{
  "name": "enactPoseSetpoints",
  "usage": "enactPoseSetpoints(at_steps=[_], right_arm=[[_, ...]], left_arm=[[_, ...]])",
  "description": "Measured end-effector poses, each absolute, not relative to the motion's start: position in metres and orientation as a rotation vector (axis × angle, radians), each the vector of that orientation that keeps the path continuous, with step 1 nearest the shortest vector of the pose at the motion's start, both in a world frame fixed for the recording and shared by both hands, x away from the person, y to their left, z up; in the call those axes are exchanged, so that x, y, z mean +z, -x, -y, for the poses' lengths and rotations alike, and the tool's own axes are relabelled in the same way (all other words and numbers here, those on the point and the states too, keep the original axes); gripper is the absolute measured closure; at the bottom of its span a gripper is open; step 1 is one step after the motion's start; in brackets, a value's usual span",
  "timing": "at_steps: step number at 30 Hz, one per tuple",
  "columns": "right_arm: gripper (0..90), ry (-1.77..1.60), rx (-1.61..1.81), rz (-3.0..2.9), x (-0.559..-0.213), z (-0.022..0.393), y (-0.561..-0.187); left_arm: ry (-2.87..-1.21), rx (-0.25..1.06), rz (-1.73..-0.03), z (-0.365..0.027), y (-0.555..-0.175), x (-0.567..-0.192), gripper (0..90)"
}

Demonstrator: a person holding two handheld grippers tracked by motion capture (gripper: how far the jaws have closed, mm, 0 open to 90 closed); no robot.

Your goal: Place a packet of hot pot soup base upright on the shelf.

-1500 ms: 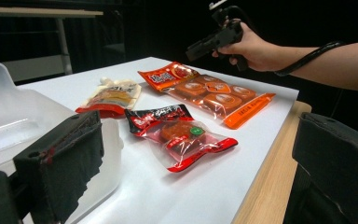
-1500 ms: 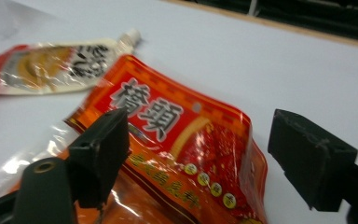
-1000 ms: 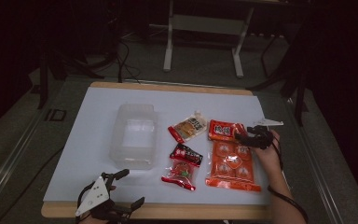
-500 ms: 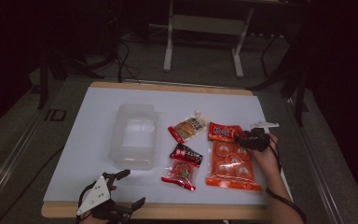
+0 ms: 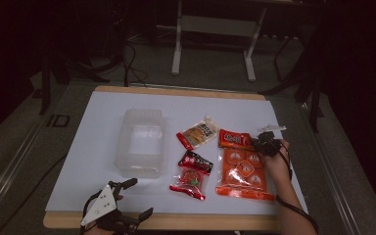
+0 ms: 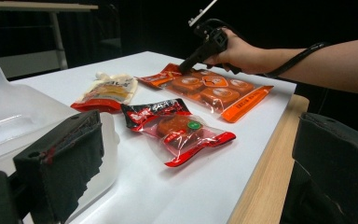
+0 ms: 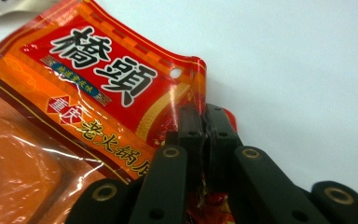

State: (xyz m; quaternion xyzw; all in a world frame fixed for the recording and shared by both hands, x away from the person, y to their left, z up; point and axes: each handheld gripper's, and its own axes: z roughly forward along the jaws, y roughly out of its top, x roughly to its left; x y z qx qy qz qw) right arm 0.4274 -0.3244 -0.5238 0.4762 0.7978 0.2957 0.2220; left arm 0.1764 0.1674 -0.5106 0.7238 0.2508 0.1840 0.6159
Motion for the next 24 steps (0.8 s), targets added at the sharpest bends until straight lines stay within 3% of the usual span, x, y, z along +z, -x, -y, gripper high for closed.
enactPoseSetpoints(at_steps=[24], right_arm=[[88.9, -1.257, 0.956, -2.107, -0.48, 0.336, -0.399]], left_arm=[[-1.667, 0.421, -0.588, -0.167, -0.178, -0.511, 2.5]])
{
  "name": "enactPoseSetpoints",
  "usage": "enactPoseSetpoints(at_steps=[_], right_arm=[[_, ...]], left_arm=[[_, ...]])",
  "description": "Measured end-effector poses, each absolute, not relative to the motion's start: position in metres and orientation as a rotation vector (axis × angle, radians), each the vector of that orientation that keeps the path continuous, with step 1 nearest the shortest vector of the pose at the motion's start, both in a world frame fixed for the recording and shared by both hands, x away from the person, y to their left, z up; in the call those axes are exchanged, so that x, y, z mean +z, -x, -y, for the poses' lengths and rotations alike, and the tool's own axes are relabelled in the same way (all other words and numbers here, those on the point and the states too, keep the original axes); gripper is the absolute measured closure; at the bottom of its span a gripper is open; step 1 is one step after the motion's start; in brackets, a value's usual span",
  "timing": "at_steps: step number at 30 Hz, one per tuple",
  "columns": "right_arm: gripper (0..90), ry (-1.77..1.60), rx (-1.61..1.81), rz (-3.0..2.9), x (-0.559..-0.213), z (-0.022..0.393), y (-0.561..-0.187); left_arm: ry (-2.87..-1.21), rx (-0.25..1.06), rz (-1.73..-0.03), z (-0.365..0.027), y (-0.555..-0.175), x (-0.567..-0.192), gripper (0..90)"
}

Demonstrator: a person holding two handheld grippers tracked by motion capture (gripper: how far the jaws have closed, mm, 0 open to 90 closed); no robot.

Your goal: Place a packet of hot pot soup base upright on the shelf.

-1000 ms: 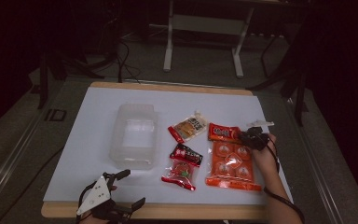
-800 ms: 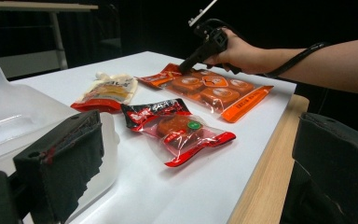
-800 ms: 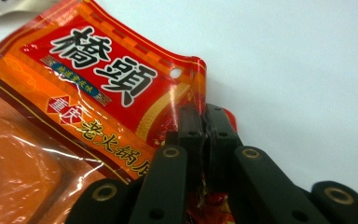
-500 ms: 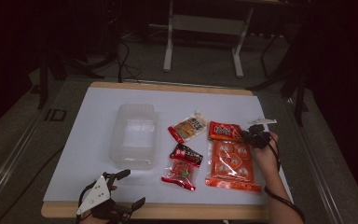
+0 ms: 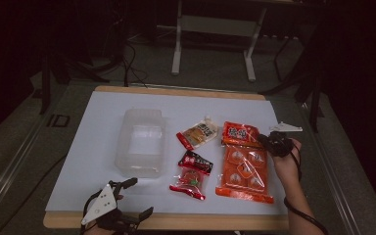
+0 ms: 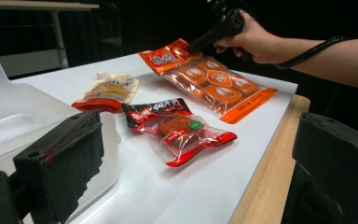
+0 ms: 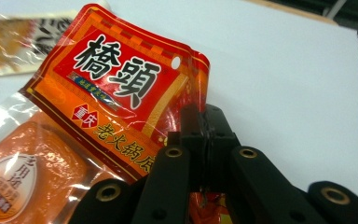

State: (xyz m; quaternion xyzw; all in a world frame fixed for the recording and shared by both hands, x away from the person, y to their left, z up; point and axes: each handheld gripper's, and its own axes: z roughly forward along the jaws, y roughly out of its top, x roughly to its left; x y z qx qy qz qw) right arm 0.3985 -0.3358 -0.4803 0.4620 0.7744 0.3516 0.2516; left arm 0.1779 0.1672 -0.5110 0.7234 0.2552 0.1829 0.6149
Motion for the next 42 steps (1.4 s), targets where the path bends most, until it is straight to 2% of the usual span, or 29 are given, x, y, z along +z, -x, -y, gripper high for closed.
enactPoseSetpoints(at_steps=[15, 35, 42], right_arm=[[89.1, -1.161, 1.085, -2.047, -0.443, 0.337, -0.367], [89.2, -0.904, 1.251, -1.985, -0.39, 0.321, -0.295], [89.1, -0.848, 1.268, -1.979, -0.382, 0.318, -0.274]], left_arm=[[-1.681, 0.427, -0.598, -0.164, -0.177, -0.509, 2.5], [-1.638, 0.384, -0.641, -0.152, -0.178, -0.496, 2.5], [-1.648, 0.42, -0.64, -0.141, -0.182, -0.488, 2.6]])
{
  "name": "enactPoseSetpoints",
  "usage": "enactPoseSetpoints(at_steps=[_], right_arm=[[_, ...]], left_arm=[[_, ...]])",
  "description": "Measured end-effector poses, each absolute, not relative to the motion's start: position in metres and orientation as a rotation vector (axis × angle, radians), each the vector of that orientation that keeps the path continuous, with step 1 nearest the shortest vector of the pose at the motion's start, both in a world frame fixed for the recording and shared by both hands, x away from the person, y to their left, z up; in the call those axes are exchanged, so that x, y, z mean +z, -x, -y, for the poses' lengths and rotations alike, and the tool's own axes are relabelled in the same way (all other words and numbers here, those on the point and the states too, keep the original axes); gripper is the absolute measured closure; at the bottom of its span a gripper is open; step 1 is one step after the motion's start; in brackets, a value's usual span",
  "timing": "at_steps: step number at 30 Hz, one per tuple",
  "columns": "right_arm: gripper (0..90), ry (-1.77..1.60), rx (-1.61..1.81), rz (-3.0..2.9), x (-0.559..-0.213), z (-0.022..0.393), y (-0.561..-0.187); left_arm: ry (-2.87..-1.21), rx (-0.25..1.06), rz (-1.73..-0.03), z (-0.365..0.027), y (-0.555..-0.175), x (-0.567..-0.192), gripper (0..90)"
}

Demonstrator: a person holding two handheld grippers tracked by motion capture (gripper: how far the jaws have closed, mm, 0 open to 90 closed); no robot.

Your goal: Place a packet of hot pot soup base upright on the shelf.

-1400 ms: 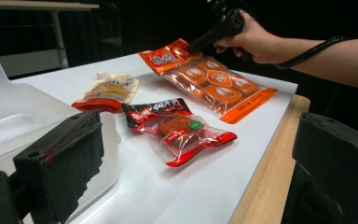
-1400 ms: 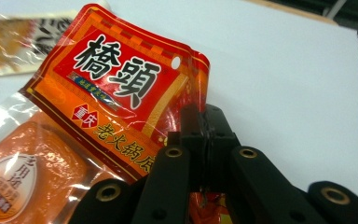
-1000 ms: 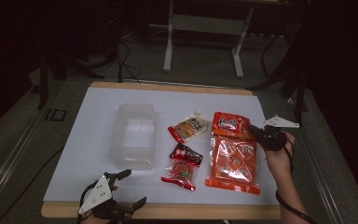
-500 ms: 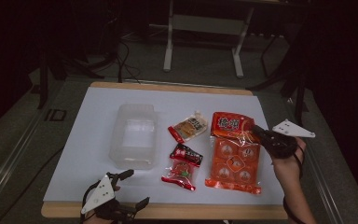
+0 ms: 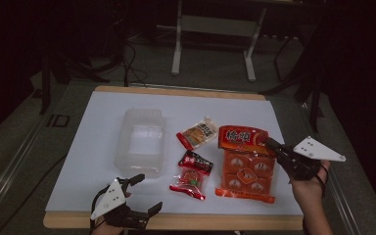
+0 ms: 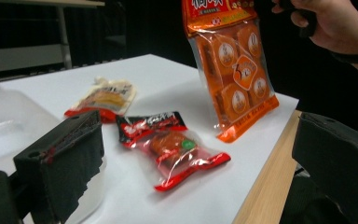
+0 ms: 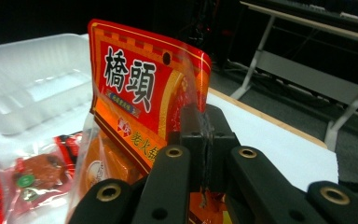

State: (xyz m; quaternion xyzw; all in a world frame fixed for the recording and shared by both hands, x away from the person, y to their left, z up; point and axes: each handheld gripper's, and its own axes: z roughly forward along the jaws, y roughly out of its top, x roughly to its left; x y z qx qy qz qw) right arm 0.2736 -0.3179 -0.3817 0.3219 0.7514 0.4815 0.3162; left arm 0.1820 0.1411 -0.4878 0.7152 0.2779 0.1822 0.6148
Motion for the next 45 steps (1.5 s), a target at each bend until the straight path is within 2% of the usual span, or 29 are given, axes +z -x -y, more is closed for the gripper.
enactPoseSetpoints(at_steps=[7, 16, 21, 33, 45], right_arm=[[89.1, -0.841, 1.341, -1.961, -0.384, 0.328, -0.249], [89.0, -0.794, 1.386, -1.968, -0.383, 0.331, -0.22], [88.9, -0.77, 1.364, -1.969, -0.382, 0.33, -0.21], [88.5, -0.79, 1.393, -1.972, -0.386, 0.335, -0.2], [88.2, -0.825, 1.377, -1.958, -0.39, 0.344, -0.202]], left_arm=[[-1.677, 0.432, -0.598, -0.117, -0.189, -0.478, 3.1], [-1.721, 0.285, -0.518, -0.077, -0.2, -0.467, 3.2], [-1.739, 0.276, -0.469, -0.061, -0.206, -0.464, 3.2], [-1.776, 0.247, -0.454, -0.023, -0.24, -0.458, 4.4], [-1.806, 0.231, -0.333, -0.001, -0.269, -0.463, 5.2]])
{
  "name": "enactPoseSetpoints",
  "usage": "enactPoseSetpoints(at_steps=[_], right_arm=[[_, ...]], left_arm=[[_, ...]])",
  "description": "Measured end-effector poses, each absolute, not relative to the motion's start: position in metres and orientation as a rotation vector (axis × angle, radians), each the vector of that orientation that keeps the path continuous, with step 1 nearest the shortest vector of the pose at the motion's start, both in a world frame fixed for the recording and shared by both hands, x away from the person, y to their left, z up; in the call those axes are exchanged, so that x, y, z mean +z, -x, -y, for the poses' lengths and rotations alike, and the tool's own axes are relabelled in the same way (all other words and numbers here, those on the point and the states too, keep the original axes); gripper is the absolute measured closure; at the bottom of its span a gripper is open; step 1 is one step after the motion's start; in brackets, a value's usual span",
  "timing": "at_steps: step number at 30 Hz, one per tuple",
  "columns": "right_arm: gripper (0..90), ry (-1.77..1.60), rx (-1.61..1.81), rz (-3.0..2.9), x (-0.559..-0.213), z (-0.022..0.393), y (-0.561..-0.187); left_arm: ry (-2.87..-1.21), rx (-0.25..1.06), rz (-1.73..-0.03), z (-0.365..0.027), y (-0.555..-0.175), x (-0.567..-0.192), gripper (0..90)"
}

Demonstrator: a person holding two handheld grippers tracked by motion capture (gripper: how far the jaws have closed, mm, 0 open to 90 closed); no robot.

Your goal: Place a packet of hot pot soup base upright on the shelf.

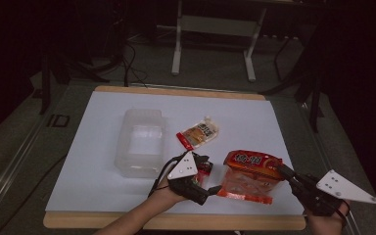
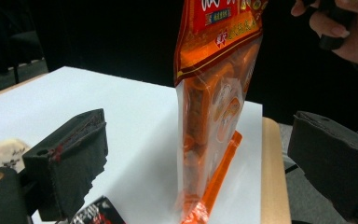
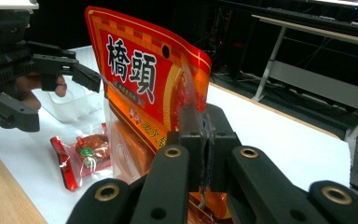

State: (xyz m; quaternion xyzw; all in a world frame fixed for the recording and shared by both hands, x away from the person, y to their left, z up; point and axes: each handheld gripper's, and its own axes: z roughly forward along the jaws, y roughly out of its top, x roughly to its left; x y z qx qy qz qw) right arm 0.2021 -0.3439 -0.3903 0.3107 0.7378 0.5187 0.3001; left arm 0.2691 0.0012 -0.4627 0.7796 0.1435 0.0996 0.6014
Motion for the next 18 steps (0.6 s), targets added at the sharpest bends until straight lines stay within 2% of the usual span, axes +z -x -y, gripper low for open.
enactPoseSetpoints(at_steps=[7, 18], right_arm=[[88.1, -0.846, 1.378, -1.953, -0.393, 0.349, -0.203], [88.1, -0.849, 1.382, -1.955, -0.394, 0.351, -0.206]], left_arm=[[-1.791, 0.203, -0.313, 0.016, -0.284, -0.466, 7.2], [-1.839, 0.162, -0.253, 0.043, -0.298, -0.466, 17.5]])
